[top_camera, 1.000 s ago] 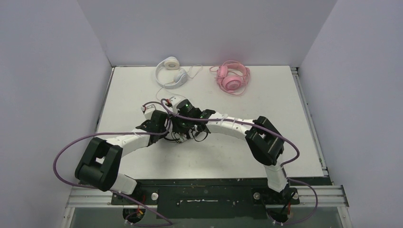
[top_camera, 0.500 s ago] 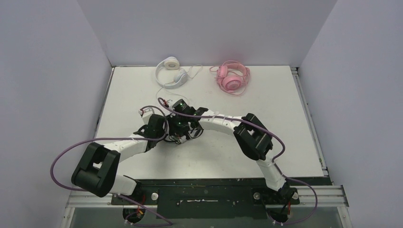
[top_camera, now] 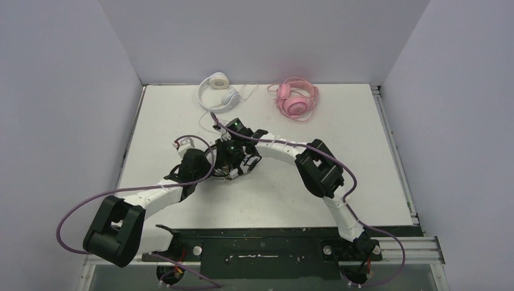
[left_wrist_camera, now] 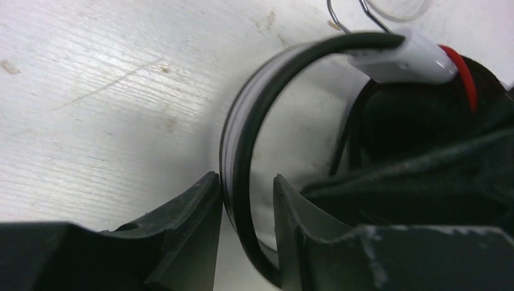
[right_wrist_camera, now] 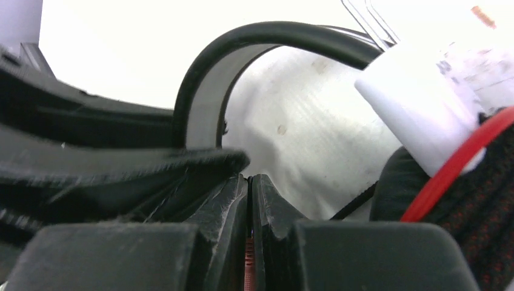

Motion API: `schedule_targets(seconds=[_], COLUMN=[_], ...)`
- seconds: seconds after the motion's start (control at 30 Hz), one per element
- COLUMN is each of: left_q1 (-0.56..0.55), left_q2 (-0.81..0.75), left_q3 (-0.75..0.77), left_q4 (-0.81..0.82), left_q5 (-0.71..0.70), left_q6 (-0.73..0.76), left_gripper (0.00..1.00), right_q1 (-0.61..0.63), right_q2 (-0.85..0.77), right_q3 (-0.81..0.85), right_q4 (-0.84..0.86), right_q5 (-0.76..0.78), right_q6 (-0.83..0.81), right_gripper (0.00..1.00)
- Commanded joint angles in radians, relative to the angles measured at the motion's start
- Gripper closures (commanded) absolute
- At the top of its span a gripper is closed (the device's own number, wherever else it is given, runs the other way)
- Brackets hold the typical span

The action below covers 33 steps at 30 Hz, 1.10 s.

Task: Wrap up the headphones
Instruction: Place the headphones at the center of the board.

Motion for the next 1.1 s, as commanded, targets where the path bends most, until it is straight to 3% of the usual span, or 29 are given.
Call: schedule_targets(seconds=[0.0, 0.07, 0.17, 0.3, 0.4, 0.6, 1.07], left_q1=[-0.016, -0.009, -0.004, -0.002, 0.0, 0.021, 0.045], left_q2=[-0.089, -0.121, -0.182, -0.249, -0.235, -0.121, -0.01], left_q3=[0.011, 0.009, 0.005, -0.034, -0.034, 0.018, 0.014], left_q4=[0.073, 0.04, -0.029, 0.002, 0.014, 0.004, 0.098], left_q5=[0.159, 0.15, 0.111, 0.136, 0.158, 0.18, 0.21], left_q6=[-0.035, -0.042, -0.058, -0.061, -0.057, -0.032, -0.038], left_gripper=[0.64, 0.62, 0.45, 0.35, 0.37, 0.57, 0.52], right_q1=[-0.036, -0.039, -0.042, -0.043, -0.044, -0.049, -0.05], right_q2=[0.093, 0.099, 0.109, 0.113, 0.115, 0.113, 0.107], right_q3=[0.029, 0.043, 0.059, 0.073, 0.08, 0.081, 0.083], right_q4=[0.039, 0.026, 0.009, 0.002, -0.002, -0.002, 0.003], right_q5=[0.102, 0.104, 0.109, 0.106, 0.105, 0.103, 0.095], right_q6=[0.008, 0.008, 0.011, 0.011, 0.01, 0.01, 0.007], right_gripper=[1.0, 1.0, 1.0, 1.0, 1.0, 1.0, 1.0])
